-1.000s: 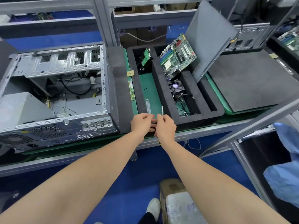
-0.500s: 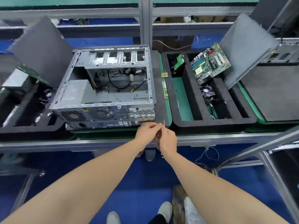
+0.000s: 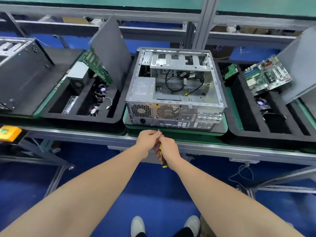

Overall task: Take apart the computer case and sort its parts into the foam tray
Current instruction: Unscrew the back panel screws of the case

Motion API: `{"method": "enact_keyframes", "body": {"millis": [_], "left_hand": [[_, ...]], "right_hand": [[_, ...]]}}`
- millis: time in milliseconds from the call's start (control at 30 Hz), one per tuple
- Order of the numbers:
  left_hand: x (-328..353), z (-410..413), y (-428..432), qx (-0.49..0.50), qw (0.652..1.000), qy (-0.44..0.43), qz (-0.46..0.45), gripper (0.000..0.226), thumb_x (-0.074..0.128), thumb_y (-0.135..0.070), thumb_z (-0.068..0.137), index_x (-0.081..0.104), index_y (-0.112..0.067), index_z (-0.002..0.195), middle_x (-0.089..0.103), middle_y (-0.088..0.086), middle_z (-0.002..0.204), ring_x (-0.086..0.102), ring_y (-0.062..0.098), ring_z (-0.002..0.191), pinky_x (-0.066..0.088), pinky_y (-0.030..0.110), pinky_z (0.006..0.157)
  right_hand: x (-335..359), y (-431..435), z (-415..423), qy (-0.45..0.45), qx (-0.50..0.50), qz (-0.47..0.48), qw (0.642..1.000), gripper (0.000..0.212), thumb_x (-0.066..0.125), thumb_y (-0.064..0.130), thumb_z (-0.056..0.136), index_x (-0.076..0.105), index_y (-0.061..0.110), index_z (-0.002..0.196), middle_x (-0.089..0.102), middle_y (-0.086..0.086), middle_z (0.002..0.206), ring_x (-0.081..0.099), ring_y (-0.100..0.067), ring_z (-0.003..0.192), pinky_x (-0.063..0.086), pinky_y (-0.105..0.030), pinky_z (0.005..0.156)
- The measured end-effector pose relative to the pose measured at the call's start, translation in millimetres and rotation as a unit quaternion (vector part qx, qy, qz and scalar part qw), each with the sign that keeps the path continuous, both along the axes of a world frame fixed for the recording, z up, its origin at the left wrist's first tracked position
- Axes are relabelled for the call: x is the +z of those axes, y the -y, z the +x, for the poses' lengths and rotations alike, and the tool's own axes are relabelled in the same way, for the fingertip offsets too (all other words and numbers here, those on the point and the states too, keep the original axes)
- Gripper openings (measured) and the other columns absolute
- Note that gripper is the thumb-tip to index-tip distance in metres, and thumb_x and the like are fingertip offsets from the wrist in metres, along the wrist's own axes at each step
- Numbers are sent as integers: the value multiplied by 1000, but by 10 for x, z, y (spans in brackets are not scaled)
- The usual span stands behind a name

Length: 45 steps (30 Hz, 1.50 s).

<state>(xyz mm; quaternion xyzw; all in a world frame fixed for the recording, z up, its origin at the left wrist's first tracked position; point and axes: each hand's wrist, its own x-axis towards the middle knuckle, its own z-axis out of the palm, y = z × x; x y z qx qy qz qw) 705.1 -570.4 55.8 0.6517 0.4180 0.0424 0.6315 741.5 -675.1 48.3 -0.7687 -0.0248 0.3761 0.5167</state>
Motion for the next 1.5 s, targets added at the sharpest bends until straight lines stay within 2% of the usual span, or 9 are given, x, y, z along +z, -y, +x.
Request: {"method": "enact_keyframes", "body": {"millis": [100, 300, 467, 800, 933, 1100, 1267, 1333, 1500], "left_hand": [[-29, -133, -225, 38, 999, 6, -36, 21, 65, -24, 99, 73, -11, 113, 75, 6, 100, 69, 18, 84, 59, 37, 84], [-18, -144, -434, 25, 995, 41, -90, 24, 64, -19, 99, 69, -16, 122, 74, 7, 105, 69, 23, 86, 59, 38, 80], [-54, -55, -483, 11, 991, 33, -132, 16, 66, -17, 98, 70, -16, 114, 78, 0, 85, 72, 11, 64, 57, 26, 57], [-164, 14, -563, 8, 988, 31, -153, 8, 70, -20, 96, 73, -16, 102, 79, -1, 82, 69, 6, 57, 60, 26, 60], [-158, 24, -559, 8, 986, 34, -163, 9, 70, -19, 96, 73, -14, 103, 80, 2, 85, 72, 7, 62, 62, 27, 62], [-119, 30, -570, 6, 985, 45, -168, 13, 68, -15, 96, 73, -6, 105, 79, 7, 86, 74, 15, 68, 57, 28, 54], [-93, 48, -576, 18, 979, 32, -200, 10, 67, -13, 96, 73, -8, 101, 79, 7, 88, 75, 21, 72, 60, 37, 59], [-92, 54, -584, 18, 978, 31, -205, 10, 67, -13, 96, 74, -8, 102, 79, 6, 89, 76, 20, 75, 61, 38, 62], [-102, 64, -598, 22, 977, 33, -209, 9, 69, -12, 95, 74, -9, 102, 80, 6, 88, 76, 14, 72, 60, 30, 57]], "right_hand": [[57, -186, -156, -43, 11, 40, 998, 38, 39, 34, 109, 65, 8, 102, 68, -15, 77, 63, -26, 54, 56, -36, 52], [81, -337, -251, -69, 15, 50, 996, 34, 36, 35, 111, 64, 16, 113, 73, -17, 90, 72, -35, 63, 65, -49, 61], [25, -314, -205, -55, -9, 47, 997, 28, 38, 24, 110, 65, 20, 109, 76, -12, 87, 72, -33, 61, 64, -48, 58], [-56, -341, -158, -36, -5, 53, 998, 25, 40, 20, 109, 65, 18, 110, 73, -15, 92, 72, -31, 61, 61, -41, 53], [-80, -316, -155, -69, -22, 88, 993, 25, 40, 20, 112, 64, 12, 114, 72, -16, 94, 72, -30, 64, 62, -40, 54], [-3, -281, -104, -188, -26, 183, 965, 28, 44, 13, 111, 65, 4, 127, 74, -19, 109, 72, -30, 77, 65, -46, 75], [60, -191, -2, -290, 2, 214, 933, 38, 43, 4, 110, 59, 6, 144, 65, -25, 140, 64, -44, 124, 50, -63, 108], [56, -184, 38, -286, 13, 199, 937, 37, 41, 2, 111, 58, 7, 144, 67, -24, 138, 66, -44, 126, 53, -63, 104], [33, -245, 36, -233, 17, 155, 960, 31, 43, -3, 109, 60, 6, 133, 76, -20, 118, 77, -38, 100, 63, -50, 80]]}}
